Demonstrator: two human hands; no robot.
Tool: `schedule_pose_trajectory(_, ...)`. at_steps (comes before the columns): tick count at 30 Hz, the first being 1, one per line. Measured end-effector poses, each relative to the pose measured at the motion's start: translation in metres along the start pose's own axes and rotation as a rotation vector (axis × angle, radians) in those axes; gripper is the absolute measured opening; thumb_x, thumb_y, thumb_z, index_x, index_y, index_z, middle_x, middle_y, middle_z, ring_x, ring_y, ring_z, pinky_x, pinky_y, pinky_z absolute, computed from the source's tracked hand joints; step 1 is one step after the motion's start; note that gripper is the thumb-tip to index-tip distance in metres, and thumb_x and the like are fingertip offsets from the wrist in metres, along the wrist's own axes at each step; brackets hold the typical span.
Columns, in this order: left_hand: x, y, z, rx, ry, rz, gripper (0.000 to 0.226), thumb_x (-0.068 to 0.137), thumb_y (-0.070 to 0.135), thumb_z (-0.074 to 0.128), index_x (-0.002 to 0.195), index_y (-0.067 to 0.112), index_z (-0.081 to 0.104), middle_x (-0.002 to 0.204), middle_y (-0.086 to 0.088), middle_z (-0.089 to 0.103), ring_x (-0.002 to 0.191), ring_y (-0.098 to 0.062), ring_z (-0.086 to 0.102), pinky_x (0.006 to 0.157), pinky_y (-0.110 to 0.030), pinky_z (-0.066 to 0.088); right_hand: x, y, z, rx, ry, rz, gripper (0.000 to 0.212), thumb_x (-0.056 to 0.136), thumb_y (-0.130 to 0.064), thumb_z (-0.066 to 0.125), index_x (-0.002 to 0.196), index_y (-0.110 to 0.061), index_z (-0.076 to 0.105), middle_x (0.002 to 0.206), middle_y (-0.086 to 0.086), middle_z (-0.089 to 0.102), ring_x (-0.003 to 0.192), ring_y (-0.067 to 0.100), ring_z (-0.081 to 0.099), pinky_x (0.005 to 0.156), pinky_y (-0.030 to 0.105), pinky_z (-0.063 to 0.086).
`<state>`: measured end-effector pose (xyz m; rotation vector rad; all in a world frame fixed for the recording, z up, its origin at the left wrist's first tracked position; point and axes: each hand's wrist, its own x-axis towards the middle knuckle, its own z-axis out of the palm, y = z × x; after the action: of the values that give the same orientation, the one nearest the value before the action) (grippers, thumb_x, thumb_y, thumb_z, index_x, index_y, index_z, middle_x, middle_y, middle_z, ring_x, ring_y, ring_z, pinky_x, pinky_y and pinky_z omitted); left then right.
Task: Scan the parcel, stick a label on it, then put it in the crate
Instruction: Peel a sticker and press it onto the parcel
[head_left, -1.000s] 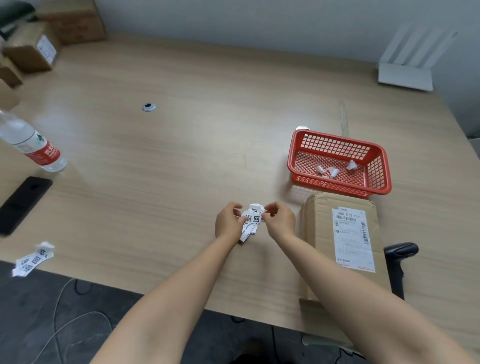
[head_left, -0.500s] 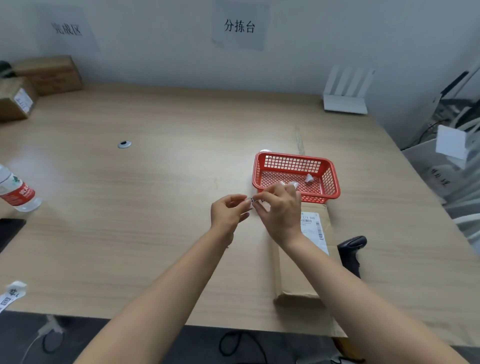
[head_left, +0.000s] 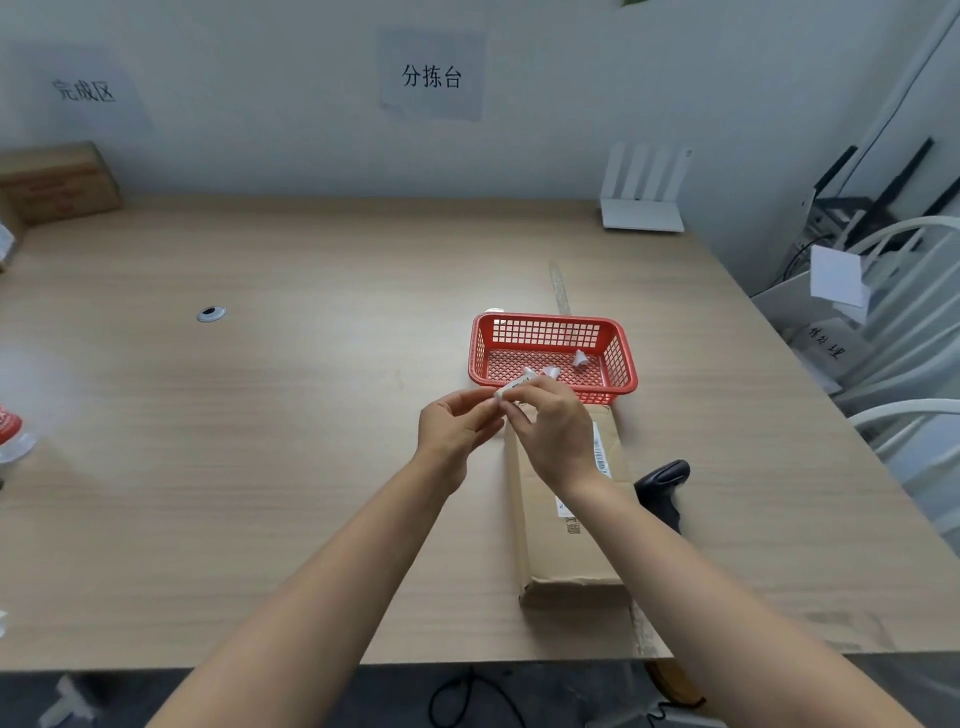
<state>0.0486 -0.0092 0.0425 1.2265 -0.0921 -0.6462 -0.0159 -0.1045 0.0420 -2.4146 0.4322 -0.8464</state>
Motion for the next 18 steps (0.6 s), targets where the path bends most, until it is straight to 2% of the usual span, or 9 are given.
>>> schedule_pose_trajectory(2, 0.001, 0.001, 0.003, 0.031, 0.003, 0.032, 0.013, 0.084, -0.002, 0.059, 0.095, 0.0, 0.065, 0.086, -0.009, 0.067, 0.077, -0.018, 0.066, 0.066, -0.016, 0.058, 0.001, 0.0, -0.003, -0.01, 0.032, -0.019, 0.007, 0.077, -0.012, 0.069, 0.082, -0.009, 0.073, 0.082, 0.009, 0.073, 0.08, 0.028, 0.065, 0.078, 0.04, 0.053)
schedule_pose_trajectory(6, 0.003, 0.005, 0.009, 0.06, 0.011, 0.071, 0.011, 0.083, -0.003, 0.06, 0.09, 0.004, 0.065, 0.088, -0.01, 0.067, 0.08, -0.021, 0.066, 0.067, -0.017, 0.059, 0.004, 0.0, -0.008, -0.032, 0.056, -0.021, 0.008, 0.077, -0.013, 0.068, 0.082, -0.009, 0.072, 0.081, 0.011, 0.073, 0.079, 0.031, 0.065, 0.073, 0.036, 0.052)
schedule_pose_trajectory(9, 0.004, 0.006, 0.012, 0.082, 0.004, 0.088, 0.011, 0.083, -0.001, 0.061, 0.084, 0.008, 0.067, 0.089, -0.011, 0.067, 0.083, -0.024, 0.066, 0.069, -0.02, 0.059, 0.006, 0.001, -0.009, -0.068, 0.066, -0.052, 0.009, 0.077, -0.015, 0.067, 0.083, -0.01, 0.072, 0.079, 0.013, 0.073, 0.076, 0.032, 0.065, 0.064, 0.036, 0.052)
schedule_pose_trajectory(13, 0.002, 0.008, 0.017, 0.071, -0.03, 0.106, 0.014, 0.084, -0.002, 0.059, 0.077, 0.008, 0.065, 0.081, -0.011, 0.066, 0.073, -0.017, 0.067, 0.067, -0.016, 0.058, 0.008, 0.002, -0.012, -0.09, 0.091, -0.059, 0.009, 0.078, -0.015, 0.066, 0.082, -0.01, 0.072, 0.075, 0.012, 0.072, 0.071, 0.03, 0.064, 0.056, 0.036, 0.051)
schedule_pose_trajectory(18, 0.001, 0.008, 0.019, 0.099, -0.092, 0.093, 0.009, 0.085, 0.0, 0.058, 0.085, 0.0, 0.067, 0.081, -0.01, 0.067, 0.073, -0.014, 0.069, 0.069, -0.016, 0.058, 0.008, 0.006, -0.019, -0.1, 0.083, -0.083, 0.012, 0.079, -0.018, 0.062, 0.081, -0.01, 0.071, 0.077, 0.009, 0.072, 0.073, 0.029, 0.065, 0.056, 0.034, 0.049)
